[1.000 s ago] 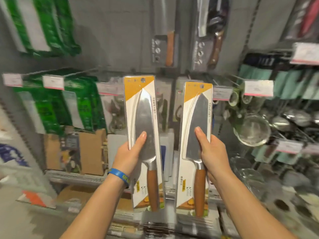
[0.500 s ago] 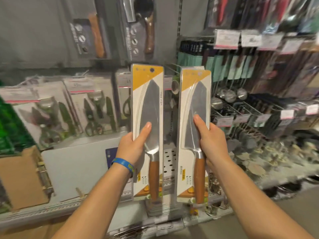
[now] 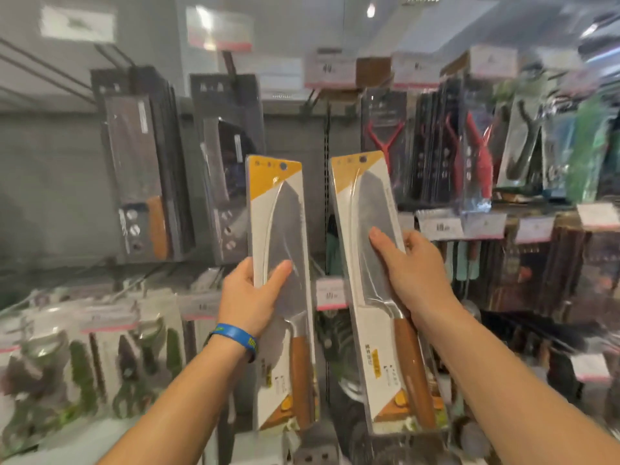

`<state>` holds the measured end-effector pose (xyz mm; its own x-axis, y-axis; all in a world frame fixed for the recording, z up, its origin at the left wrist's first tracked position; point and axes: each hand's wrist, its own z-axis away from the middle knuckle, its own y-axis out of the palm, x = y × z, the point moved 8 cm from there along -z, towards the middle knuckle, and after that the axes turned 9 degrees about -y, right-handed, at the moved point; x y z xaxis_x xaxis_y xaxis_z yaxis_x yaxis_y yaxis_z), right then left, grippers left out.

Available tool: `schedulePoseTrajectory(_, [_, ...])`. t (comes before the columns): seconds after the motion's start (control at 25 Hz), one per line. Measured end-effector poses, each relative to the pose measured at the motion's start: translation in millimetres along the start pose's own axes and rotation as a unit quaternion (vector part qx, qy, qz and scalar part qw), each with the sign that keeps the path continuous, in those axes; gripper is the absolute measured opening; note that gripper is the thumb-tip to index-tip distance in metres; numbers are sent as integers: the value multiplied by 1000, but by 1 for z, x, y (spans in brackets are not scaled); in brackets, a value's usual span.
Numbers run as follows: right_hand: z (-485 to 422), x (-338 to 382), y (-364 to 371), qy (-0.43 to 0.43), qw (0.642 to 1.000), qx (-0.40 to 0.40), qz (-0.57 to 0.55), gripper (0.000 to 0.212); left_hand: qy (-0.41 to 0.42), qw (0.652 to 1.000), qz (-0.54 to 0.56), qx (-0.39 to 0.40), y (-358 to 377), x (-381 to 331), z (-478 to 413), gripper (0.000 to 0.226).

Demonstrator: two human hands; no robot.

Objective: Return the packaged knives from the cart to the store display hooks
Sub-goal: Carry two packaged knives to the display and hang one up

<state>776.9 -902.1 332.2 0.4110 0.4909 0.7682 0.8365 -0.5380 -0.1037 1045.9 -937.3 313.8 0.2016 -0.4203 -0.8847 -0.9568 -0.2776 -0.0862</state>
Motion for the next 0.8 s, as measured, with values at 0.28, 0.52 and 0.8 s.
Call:
schedulePoseTrajectory(0.28, [-91,24,-4,-67,995,33,67,39,-25,996,25,-88,28,-39,-61,43])
schedulePoseTrajectory(0.52, [-138,41,11,-104,988,69,91,53,-44,992,-12,-120,24,-66,-88,63])
schedulePoseTrajectory(0.8, [-161,52,18,-114,988,59,82,50,-14,993,-39,-108,24,-77,-112,74])
